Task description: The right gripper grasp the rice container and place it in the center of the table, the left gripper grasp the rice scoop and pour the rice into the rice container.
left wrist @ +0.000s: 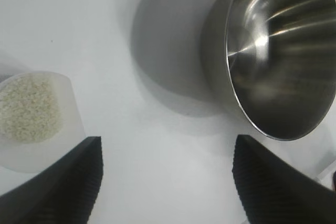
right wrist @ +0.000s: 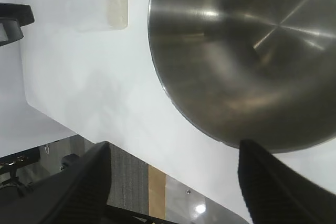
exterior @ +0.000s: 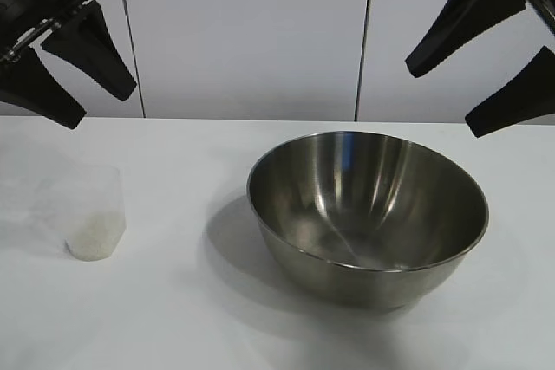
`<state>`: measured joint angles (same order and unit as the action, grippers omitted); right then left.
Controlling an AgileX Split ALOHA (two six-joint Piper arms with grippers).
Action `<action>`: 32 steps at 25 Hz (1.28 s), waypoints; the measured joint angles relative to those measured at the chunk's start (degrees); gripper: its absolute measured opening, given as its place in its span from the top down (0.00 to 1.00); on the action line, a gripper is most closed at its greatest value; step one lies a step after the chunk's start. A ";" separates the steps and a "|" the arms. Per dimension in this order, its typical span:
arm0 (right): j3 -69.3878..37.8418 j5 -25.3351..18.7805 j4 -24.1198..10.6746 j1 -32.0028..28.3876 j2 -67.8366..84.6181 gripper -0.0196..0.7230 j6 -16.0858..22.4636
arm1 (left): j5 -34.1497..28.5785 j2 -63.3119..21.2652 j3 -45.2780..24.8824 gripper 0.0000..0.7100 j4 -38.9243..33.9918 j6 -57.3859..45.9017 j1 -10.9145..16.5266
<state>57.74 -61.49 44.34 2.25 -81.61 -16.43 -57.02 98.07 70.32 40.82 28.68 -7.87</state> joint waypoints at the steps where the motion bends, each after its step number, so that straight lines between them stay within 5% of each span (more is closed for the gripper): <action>1: 0.00 0.00 0.00 0.00 0.00 0.34 -0.11 | 0.00 0.00 0.00 0.29 0.00 0.00 0.00; 8: 1.12 -0.31 -1.30 0.00 0.05 0.34 -1.04 | 0.00 0.00 0.00 0.29 0.00 0.00 0.00; 18: 6.02 -0.83 -21.49 0.00 -0.78 0.34 3.57 | 0.00 0.00 0.00 0.29 0.00 0.00 0.00; 32: 6.22 13.12 -22.50 0.00 -19.07 0.34 4.35 | 0.11 0.00 0.00 0.29 0.00 0.00 0.00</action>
<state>63.96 -48.37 21.84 2.25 -100.68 -12.08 -56.91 98.07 70.32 40.82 28.68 -7.87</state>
